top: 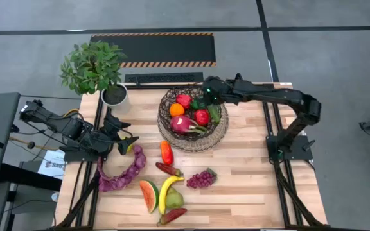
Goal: Build produce basket
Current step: Put the cucumber into the basket
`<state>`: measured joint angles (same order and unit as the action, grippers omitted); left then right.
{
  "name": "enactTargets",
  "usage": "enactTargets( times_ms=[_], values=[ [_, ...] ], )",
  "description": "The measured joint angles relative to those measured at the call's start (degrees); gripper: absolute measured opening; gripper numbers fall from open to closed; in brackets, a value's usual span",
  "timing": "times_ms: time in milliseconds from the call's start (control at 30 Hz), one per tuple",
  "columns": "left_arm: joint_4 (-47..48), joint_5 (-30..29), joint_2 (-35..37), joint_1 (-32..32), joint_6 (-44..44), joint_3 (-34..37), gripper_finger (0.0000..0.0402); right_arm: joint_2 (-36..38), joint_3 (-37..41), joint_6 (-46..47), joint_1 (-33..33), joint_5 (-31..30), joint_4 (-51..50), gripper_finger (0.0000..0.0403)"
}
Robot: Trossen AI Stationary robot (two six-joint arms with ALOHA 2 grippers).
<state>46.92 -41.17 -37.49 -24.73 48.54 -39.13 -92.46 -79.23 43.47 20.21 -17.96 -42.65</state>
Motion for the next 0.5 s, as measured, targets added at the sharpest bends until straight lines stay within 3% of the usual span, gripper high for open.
enactTargets(
  times_ms=[167, 500],
  values=[
    [0.1, 0.0, 0.0, 0.0, 0.3, 0.0, 0.0368, -3.6, 0.0, -0.5, 1.5, 1.1, 3.4, 0.0157],
    [0.2, -0.1, 0.0, 0.0, 0.3, 0.0, 0.0368, -3.5, 0.0, -0.5, 2.1, 1.7, 3.5, 0.0157]
  ],
)
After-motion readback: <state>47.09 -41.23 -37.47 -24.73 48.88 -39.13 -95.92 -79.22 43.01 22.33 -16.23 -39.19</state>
